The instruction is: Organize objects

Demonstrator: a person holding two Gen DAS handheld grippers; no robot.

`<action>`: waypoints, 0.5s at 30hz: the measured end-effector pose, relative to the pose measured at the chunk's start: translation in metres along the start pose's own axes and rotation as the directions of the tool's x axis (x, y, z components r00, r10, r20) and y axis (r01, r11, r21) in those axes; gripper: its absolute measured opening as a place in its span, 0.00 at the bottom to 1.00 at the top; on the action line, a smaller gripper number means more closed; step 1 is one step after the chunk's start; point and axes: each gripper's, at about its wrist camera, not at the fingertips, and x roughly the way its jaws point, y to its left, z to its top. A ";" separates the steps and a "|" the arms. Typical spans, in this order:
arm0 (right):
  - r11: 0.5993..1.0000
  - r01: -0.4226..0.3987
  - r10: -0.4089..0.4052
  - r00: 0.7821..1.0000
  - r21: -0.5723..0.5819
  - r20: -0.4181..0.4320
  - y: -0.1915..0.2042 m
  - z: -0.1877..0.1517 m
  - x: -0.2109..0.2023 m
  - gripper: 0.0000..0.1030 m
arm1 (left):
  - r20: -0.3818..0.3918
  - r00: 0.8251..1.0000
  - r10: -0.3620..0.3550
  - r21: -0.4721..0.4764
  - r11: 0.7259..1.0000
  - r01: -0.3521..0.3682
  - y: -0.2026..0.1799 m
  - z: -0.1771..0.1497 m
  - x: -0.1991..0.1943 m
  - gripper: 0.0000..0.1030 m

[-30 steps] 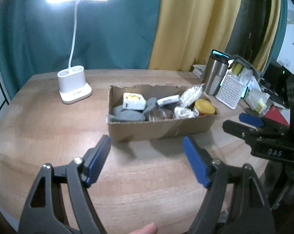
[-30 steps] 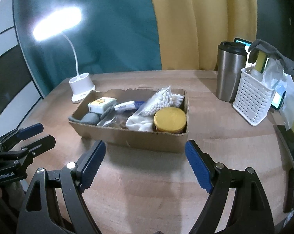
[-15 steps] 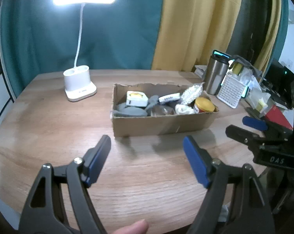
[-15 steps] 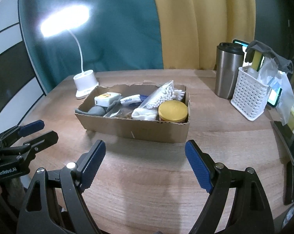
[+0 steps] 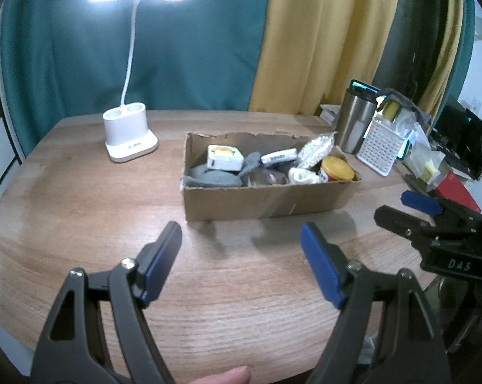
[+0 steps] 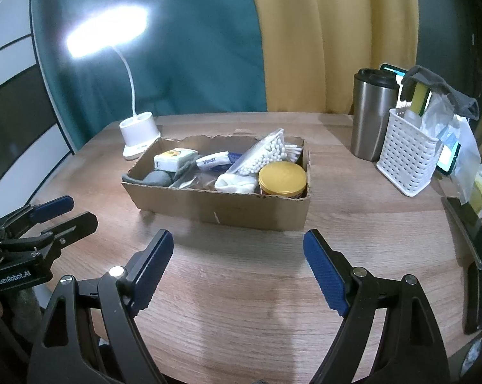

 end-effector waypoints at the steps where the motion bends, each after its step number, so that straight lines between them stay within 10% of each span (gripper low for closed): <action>1: 1.000 0.000 0.000 1.000 0.000 0.000 0.000 0.000 0.000 0.83 | -0.002 1.000 -0.001 0.000 1.000 0.001 0.000 0.000 0.000 0.76; 15: 1.000 0.003 -0.003 1.000 0.008 -0.005 -0.003 -0.001 0.003 0.83 | -0.002 1.000 0.000 0.002 1.000 0.000 0.000 -0.001 0.001 0.76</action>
